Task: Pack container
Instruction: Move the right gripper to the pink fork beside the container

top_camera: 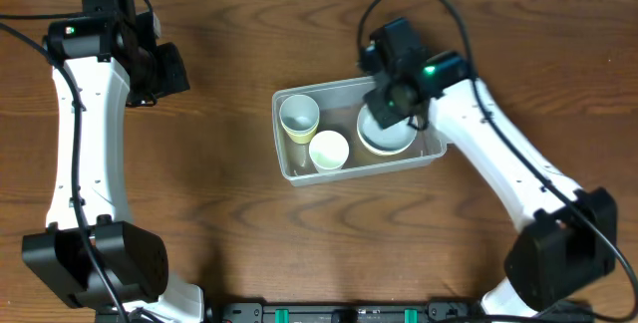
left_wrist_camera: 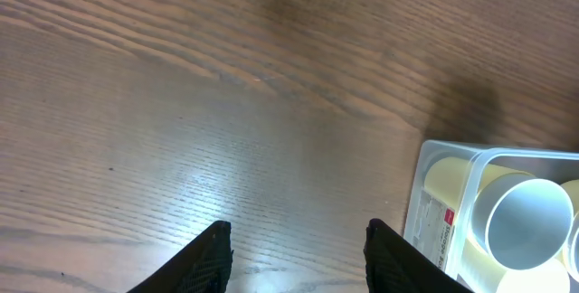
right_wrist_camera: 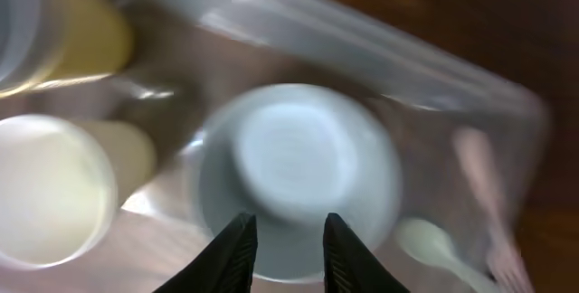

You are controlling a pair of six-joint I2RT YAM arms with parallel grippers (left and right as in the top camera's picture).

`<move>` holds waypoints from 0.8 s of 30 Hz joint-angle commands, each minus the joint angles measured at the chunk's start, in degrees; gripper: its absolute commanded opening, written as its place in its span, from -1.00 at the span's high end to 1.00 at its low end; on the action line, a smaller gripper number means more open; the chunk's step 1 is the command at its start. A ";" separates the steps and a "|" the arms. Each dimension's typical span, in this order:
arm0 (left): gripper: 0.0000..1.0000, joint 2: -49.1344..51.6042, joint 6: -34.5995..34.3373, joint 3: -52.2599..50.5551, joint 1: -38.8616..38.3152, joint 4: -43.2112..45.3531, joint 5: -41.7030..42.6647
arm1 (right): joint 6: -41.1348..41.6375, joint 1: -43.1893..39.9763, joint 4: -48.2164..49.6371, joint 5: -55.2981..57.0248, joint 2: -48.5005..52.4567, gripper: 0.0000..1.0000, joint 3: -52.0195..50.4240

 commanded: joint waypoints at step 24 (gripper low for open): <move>0.03 -0.98 -0.04 -0.20 -0.07 -1.22 0.68 | -19.41 -31.39 0.28 -2.12 5.33 -0.61 -0.22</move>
